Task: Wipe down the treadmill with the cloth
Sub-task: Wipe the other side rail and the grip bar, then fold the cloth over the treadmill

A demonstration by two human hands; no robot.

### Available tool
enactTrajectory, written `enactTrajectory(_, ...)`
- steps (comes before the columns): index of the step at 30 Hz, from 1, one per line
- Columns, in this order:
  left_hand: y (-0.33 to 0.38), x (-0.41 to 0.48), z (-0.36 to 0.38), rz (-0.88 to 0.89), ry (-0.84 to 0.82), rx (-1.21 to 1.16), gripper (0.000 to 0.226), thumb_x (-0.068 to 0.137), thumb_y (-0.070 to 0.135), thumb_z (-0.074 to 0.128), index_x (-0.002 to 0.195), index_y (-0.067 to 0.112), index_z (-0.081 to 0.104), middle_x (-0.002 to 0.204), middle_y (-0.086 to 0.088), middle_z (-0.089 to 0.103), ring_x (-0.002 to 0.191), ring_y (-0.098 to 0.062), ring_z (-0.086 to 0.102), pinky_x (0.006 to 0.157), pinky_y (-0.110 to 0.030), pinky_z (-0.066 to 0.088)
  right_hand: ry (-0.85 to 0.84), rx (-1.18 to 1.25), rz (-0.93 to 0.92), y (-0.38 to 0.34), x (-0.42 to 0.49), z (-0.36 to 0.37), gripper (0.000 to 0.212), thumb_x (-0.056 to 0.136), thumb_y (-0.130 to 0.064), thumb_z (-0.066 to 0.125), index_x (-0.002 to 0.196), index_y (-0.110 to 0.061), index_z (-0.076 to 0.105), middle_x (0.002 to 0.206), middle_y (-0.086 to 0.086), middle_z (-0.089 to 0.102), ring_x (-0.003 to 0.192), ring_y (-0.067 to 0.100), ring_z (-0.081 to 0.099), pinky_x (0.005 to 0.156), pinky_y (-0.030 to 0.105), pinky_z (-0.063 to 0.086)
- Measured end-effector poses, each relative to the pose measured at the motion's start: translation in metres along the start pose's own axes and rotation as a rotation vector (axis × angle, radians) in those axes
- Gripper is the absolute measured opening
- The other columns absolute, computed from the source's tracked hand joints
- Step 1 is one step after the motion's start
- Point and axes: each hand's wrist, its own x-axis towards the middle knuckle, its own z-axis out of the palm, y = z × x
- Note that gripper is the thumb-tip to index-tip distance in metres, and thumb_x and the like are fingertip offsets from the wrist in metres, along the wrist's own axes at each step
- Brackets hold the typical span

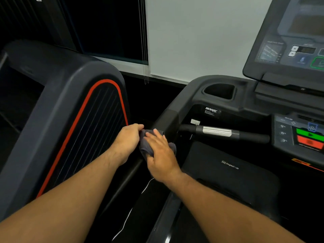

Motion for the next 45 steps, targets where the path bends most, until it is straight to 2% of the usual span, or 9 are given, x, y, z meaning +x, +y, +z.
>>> enactTrajectory(5, 0.007, -0.020, -0.003, 0.063, -0.004, 0.078, 0.028, 0.092, 0.033, 0.048, 0.108, 0.024, 0.070, 0.117, 0.002, 0.068, 0.109, -0.012, 0.059, 0.097, -0.031, 0.044, -0.117, 0.091, 0.041, -0.015, -0.020, -0.006, 0.044, 0.094, -0.012, 0.051, 0.138, -0.018, 0.052, 0.145, -0.001, 0.048, 0.141, 0.005, 0.027, 0.118, 0.028, 0.020)
enactTrajectory(8, 0.016, -0.036, -0.005, 0.178, -0.038, 0.149, 0.030, 0.095, 0.029, 0.046, 0.108, 0.026, 0.072, 0.114, 0.005, 0.069, 0.110, -0.010, 0.059, 0.094, -0.027, 0.045, 0.049, 0.242, 0.217, -0.031, -0.012, -0.031, 0.023, 0.096, -0.025, 0.050, 0.114, -0.024, 0.065, 0.107, 0.001, 0.069, 0.103, 0.013, 0.063, 0.089, 0.031, 0.049)
enactTrajectory(12, 0.034, -0.055, -0.005, 0.185, -0.178, 0.066, 0.034, 0.095, 0.023, 0.043, 0.091, 0.019, 0.076, 0.087, 0.001, 0.076, 0.081, -0.011, 0.070, 0.069, -0.026, 0.051, 0.187, 0.359, 0.403, -0.050, 0.000, -0.061, 0.025, 0.100, -0.031, 0.047, 0.114, -0.017, 0.061, 0.103, -0.001, 0.067, 0.094, 0.010, 0.061, 0.071, 0.012, 0.041)
enactTrajectory(18, 0.041, -0.068, 0.000, 0.262, -0.184, 0.008, 0.020, 0.088, 0.003, 0.054, 0.088, 0.006, 0.073, 0.068, -0.003, 0.067, 0.054, -0.005, 0.060, 0.045, -0.016, 0.043, 0.323, 0.423, 0.450, -0.067, -0.006, -0.089, 0.022, 0.097, -0.034, 0.049, 0.100, -0.020, 0.066, 0.095, -0.001, 0.070, 0.094, 0.013, 0.063, 0.084, 0.030, 0.046)
enactTrajectory(24, 0.032, -0.070, 0.014, 0.298, -0.201, 0.001, 0.019, 0.093, 0.016, 0.057, 0.084, 0.017, 0.073, 0.081, -0.008, 0.074, 0.076, -0.022, 0.069, 0.074, -0.039, 0.057, 0.287, 0.220, 0.417, -0.065, -0.029, -0.116, 0.023, 0.090, -0.036, 0.062, 0.084, -0.017, 0.072, 0.078, 0.002, 0.073, 0.081, 0.022, 0.069, 0.076, 0.041, 0.056)
enactTrajectory(28, 0.039, -0.077, 0.035, 0.392, -0.183, 0.110, 0.019, 0.094, 0.015, 0.055, 0.085, 0.021, 0.071, 0.077, 0.001, 0.073, 0.075, -0.016, 0.068, 0.070, -0.031, 0.055, 0.212, 0.151, 0.411, -0.059, -0.054, -0.150, 0.003, 0.086, -0.020, 0.070, 0.087, -0.018, 0.073, 0.078, 0.002, 0.073, 0.075, 0.016, 0.070, 0.071, 0.038, 0.058)
enactTrajectory(34, 0.059, -0.105, 0.076, 0.635, -0.183, 0.375, 0.019, 0.095, 0.021, 0.052, 0.091, 0.026, 0.070, 0.083, 0.012, 0.069, 0.079, -0.001, 0.062, 0.067, -0.017, 0.046, 0.080, 0.029, 0.488, -0.055, -0.088, -0.196, 0.022, 0.074, -0.001, 0.064, 0.085, -0.021, 0.065, 0.072, -0.003, 0.066, 0.065, 0.010, 0.060, 0.057, 0.026, 0.046)
enactTrajectory(40, 0.063, -0.140, 0.130, 0.759, -0.189, 0.429, 0.019, 0.097, 0.019, 0.050, 0.097, 0.023, 0.069, 0.087, 0.010, 0.069, 0.082, -0.003, 0.062, 0.068, -0.015, 0.043, 0.134, 0.366, 0.567, -0.037, -0.133, -0.219, 0.014, 0.079, -0.017, 0.068, 0.092, -0.020, 0.063, 0.086, 0.000, 0.070, 0.084, 0.018, 0.067, 0.073, 0.037, 0.054)
enactTrajectory(45, 0.053, -0.163, 0.170, 0.842, -0.205, 0.518, 0.015, 0.098, 0.018, 0.051, 0.101, 0.024, 0.064, 0.089, 0.010, 0.066, 0.084, -0.008, 0.060, 0.073, -0.022, 0.042, 0.293, 0.142, 0.492, -0.016, -0.164, -0.250, 0.012, 0.092, -0.026, 0.060, 0.086, -0.021, 0.069, 0.079, -0.001, 0.069, 0.072, 0.013, 0.063, 0.065, 0.029, 0.050)
